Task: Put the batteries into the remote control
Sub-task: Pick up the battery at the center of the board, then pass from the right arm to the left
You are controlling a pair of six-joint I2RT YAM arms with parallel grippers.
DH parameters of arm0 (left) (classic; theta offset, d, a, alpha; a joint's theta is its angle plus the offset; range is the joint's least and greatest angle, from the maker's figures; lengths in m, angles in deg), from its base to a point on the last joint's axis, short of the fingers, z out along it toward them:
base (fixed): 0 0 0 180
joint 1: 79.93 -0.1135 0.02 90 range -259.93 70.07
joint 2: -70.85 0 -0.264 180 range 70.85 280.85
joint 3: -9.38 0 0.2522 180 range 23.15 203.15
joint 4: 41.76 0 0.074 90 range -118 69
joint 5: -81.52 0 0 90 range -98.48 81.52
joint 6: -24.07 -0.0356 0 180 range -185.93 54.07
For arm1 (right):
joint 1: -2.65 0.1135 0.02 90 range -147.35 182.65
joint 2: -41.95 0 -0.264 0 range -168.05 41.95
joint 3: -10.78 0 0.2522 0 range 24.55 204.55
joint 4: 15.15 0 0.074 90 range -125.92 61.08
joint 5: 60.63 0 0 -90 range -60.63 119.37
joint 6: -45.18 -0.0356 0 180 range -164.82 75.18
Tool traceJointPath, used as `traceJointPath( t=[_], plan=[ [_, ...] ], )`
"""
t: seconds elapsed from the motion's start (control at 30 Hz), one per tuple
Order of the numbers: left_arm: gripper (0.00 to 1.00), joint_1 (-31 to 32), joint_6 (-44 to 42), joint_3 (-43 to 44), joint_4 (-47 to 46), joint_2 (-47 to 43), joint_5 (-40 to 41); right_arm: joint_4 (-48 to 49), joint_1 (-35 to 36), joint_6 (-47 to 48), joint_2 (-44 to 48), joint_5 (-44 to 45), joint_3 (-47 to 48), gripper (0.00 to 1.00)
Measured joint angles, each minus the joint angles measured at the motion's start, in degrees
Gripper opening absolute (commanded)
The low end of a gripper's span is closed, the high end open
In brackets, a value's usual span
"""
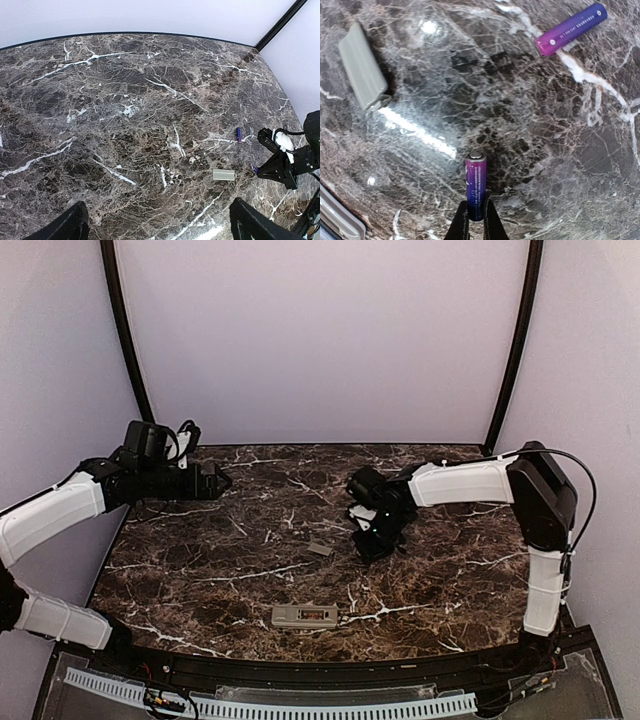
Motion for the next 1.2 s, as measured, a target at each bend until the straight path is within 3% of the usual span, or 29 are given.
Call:
traceJointPath(
  t=[0.3, 0.5, 0.77, 1.2],
  plan=[
    [0.94, 0.0, 1.6, -5.8, -9.0, -8.5, -8.3, 3.7, 0.2, 6.0, 5.0, -6.3, -0.1, 0.00],
    [0.98, 0.9, 10.7, -9.6, -19.5, -10.8, -18.2, 8.1, 1.0, 11.1, 11.6, -12.3, 0.4, 0.00],
    [0.98, 11.2, 16.4, -9.8, -25.3, -8.1, -22.9, 14.8, 5.7, 17.4, 14.7, -16.9, 5.3, 0.00],
    [0.73, 14.5, 18.4, -5.4, -26.7, -0.8, -25.2, 19.6, 9.9, 23.3, 17.1, -18.5, 6.6, 0.00]
  ],
)
